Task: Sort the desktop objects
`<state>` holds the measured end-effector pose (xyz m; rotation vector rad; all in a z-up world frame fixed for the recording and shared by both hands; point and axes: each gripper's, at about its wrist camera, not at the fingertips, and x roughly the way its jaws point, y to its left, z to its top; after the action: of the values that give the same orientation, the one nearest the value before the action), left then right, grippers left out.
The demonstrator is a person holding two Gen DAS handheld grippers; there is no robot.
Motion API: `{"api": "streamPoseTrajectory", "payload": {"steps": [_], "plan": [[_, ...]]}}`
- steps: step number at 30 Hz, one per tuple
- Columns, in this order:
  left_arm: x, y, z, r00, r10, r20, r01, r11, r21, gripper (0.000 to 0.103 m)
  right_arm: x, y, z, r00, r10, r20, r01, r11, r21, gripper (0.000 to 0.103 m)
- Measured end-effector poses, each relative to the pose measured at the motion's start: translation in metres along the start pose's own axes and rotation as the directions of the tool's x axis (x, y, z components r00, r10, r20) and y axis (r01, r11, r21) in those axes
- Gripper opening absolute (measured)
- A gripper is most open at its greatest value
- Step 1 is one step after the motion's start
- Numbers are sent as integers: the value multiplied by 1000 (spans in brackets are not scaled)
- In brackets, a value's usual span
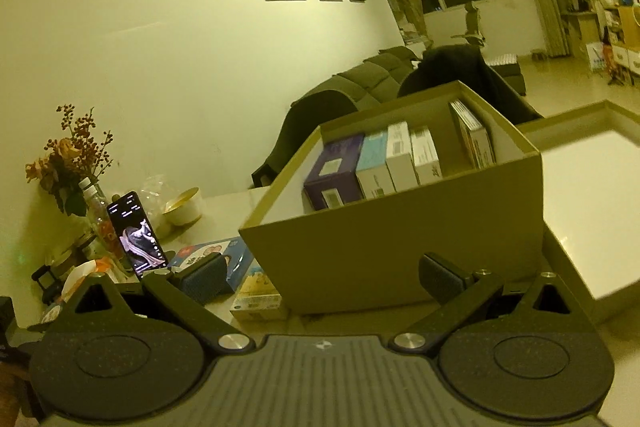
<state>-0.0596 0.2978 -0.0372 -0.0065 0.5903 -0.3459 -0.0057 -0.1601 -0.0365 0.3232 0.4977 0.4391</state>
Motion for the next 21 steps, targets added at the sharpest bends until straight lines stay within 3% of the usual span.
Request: {"api": "streamPoseTrajectory", "payload": {"steps": [10, 21], "plan": [[5, -27, 0, 993, -114, -14, 114, 993, 36, 103, 4, -12, -12, 1000, -18, -26, 19, 999, 51, 102], [19, -63, -2, 970, -242, -34, 244, 968, 63, 103, 4, -19, -25, 998, -23, -58, 28, 995, 92, 102]]}}
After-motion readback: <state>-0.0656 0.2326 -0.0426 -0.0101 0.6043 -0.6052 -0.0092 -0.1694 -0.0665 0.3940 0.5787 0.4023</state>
